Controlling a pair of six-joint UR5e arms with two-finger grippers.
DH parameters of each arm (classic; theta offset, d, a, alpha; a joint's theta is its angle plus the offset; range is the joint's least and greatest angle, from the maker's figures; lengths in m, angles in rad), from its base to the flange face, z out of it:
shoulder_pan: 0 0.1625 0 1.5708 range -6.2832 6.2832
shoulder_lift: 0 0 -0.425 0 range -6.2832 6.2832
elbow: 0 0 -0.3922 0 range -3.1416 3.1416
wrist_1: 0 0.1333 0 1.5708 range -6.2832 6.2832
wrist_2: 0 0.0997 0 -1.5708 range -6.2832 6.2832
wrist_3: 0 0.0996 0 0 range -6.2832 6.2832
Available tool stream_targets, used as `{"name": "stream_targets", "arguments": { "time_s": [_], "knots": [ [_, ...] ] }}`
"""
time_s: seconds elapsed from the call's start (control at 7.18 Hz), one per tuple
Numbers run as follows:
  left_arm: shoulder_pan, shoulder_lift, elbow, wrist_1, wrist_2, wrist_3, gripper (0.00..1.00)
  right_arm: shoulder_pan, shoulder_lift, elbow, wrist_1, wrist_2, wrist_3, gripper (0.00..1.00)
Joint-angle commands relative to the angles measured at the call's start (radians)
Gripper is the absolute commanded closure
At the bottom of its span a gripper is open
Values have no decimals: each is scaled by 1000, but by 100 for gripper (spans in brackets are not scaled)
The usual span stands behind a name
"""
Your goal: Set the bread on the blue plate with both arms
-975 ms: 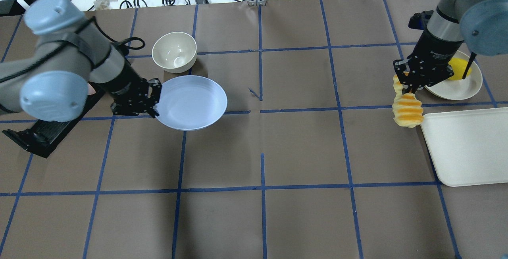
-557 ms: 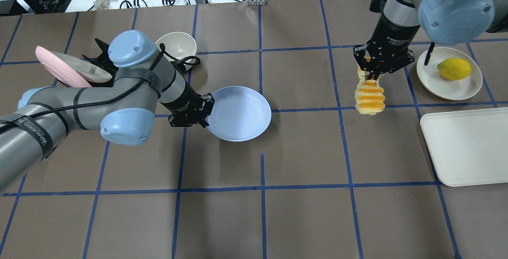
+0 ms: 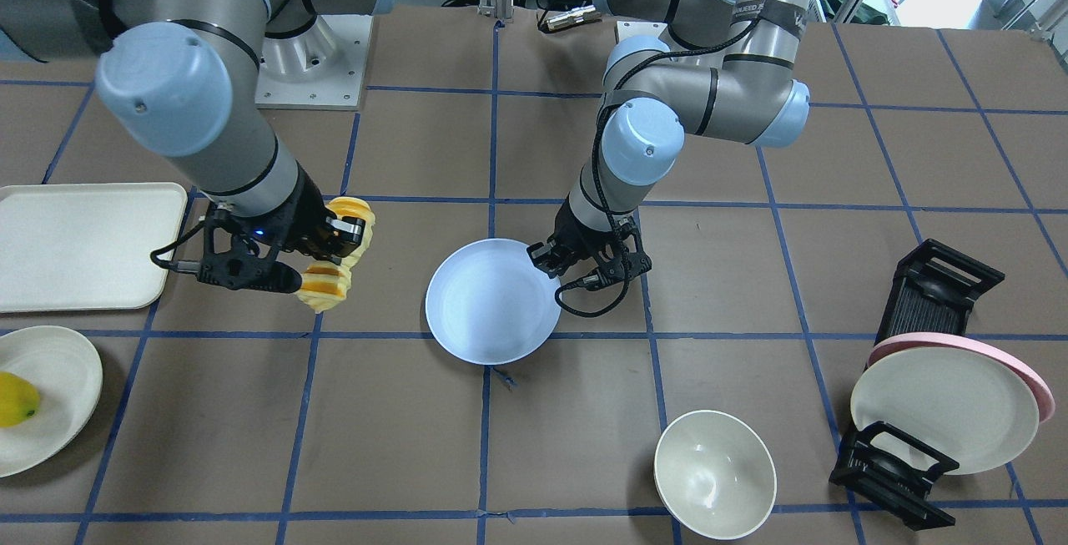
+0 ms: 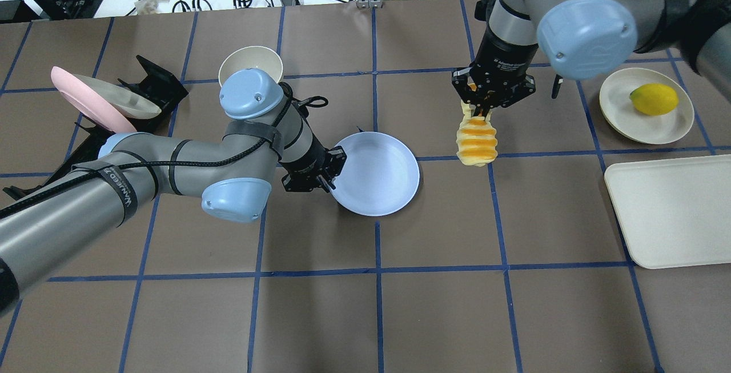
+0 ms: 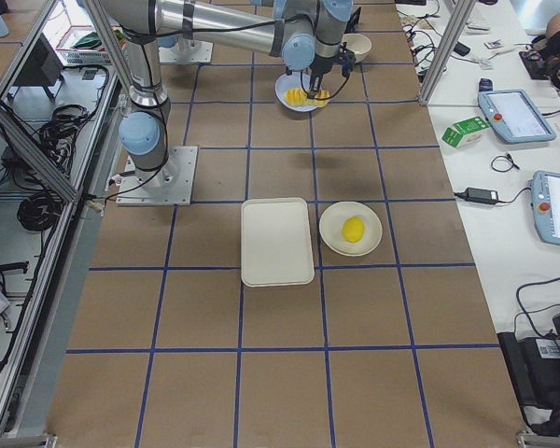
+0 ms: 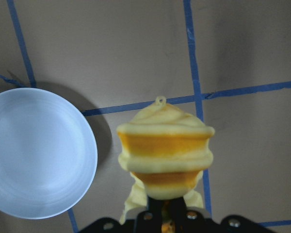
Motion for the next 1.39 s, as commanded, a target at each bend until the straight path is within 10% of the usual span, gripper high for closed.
{"name": "stream_targets", "arguments": {
  "time_s": [0.0,0.56,0.97,1.25],
  "knots": [
    [59,38,61,-44,73,167,22,89,72,-2,-118,-1,40,100],
    [225,195,324,-641,151,543,22,244,197,-3,-288,1,182,100],
    [236,316,394,-765,154,631,3,301,260,-2,-319,1,213,100],
    [233,336,477,-833,154,634,0,314,262,8,-320,16,256,83]
  ]
}}
